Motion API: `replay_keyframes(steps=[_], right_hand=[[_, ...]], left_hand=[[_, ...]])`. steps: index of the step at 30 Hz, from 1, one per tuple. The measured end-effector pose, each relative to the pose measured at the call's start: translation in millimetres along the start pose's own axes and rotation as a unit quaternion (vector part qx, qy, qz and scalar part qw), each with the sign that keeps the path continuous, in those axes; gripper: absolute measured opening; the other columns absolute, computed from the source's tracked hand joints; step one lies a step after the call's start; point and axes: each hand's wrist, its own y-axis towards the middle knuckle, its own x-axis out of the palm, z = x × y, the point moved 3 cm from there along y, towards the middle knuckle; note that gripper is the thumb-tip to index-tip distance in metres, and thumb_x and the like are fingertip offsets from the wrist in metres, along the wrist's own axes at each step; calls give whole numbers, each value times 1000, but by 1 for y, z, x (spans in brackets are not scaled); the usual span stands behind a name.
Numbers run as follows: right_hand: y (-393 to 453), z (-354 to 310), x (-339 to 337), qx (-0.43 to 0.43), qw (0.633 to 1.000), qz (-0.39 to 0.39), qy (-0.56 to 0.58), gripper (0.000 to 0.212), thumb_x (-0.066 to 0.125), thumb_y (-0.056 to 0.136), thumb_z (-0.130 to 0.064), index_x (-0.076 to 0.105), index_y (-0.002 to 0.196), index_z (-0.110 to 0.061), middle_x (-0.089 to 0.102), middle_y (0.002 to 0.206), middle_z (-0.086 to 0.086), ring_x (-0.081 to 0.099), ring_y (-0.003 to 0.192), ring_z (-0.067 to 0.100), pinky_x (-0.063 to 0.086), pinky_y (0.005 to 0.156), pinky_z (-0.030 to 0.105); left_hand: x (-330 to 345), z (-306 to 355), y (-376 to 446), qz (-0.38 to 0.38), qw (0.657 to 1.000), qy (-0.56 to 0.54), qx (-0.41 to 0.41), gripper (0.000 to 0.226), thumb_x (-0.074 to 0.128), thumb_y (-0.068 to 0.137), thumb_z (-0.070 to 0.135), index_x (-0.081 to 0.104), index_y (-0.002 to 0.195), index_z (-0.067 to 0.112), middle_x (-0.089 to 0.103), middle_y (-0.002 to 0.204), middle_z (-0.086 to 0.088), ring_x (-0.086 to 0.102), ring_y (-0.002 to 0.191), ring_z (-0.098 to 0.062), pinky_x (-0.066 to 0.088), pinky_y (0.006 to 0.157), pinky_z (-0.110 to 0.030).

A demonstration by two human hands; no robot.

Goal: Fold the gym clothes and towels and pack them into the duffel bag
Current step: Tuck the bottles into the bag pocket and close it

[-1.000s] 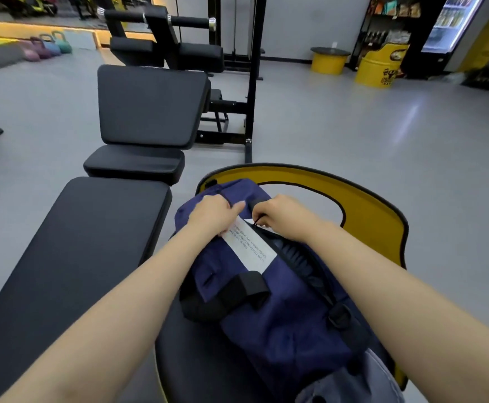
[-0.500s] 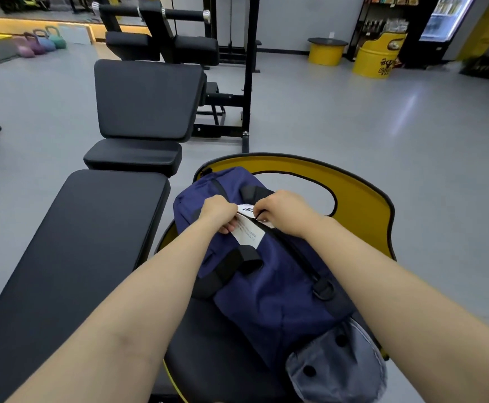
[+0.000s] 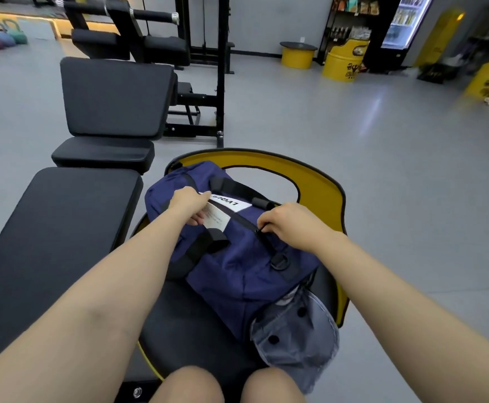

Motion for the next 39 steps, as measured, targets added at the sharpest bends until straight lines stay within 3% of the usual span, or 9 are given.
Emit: replay_keyframes(steps=[6,10,14,16,23,27,30,34,39], right_hand=[[-2,-15,1,-6,999,31,-17,22,48,96,-17,65,109,-24,66,111,1,61,98,24,48,78,35],[-10,-14,6,13,999,29,-8,25,48,97,-18,65,114,-26,67,111,2,60,102,24,48,83,37],[-21,-16,17,15,1000,15,-16,25,49,96,-16,65,113,-25,67,110,2,60,100,25,45,78,33],[-29,-14,18,16,1000,17,-18,24,50,96,-15,66,111,-25,68,109,1,61,99,24,45,76,32],[-62,-6,11,27,999,38,-15,24,48,96,-18,68,109,-23,70,108,0,62,99,23,49,79,34],[-75,-9,14,42,998,46,13,24,49,98,-19,66,115,-23,68,113,0,61,103,23,51,83,37],[-93,-7,23,66,995,48,50,34,50,97,-17,57,130,-24,62,127,-1,56,115,22,49,89,36],[-120,-8,41,79,992,56,74,56,51,97,-14,33,147,-30,54,135,1,51,119,22,45,85,31],[-150,-14,63,106,991,54,66,60,51,97,-15,28,149,-32,58,128,0,50,114,23,49,80,38]], left_hand=[[37,23,-61,-109,984,128,62,65,42,87,67,63,63,10,57,57,0,49,49,-16,38,50,-24],[57,17,-63,-104,976,175,76,55,45,85,65,64,61,20,60,68,5,58,75,-19,44,71,-29],[71,11,-62,-37,983,173,47,34,55,83,46,66,96,16,64,105,-3,58,97,-24,40,73,-30],[69,13,-69,10,982,184,46,30,52,86,35,62,107,16,60,111,-3,56,103,-26,38,73,-30],[66,16,-75,54,978,185,82,21,50,88,29,61,93,12,62,109,-9,55,93,-28,38,70,-30],[65,14,-85,70,968,221,96,35,49,93,44,63,103,14,62,111,-7,57,103,-28,40,76,-31],[59,10,-102,118,939,279,161,39,49,92,51,65,97,16,66,103,-3,57,102,-26,40,79,-33],[65,4,-132,192,857,389,278,34,49,93,50,63,96,19,64,103,-2,50,106,-26,34,85,-36],[92,-22,-161,170,832,413,329,34,48,93,45,57,115,21,56,125,0,34,129,-31,24,105,-40]])
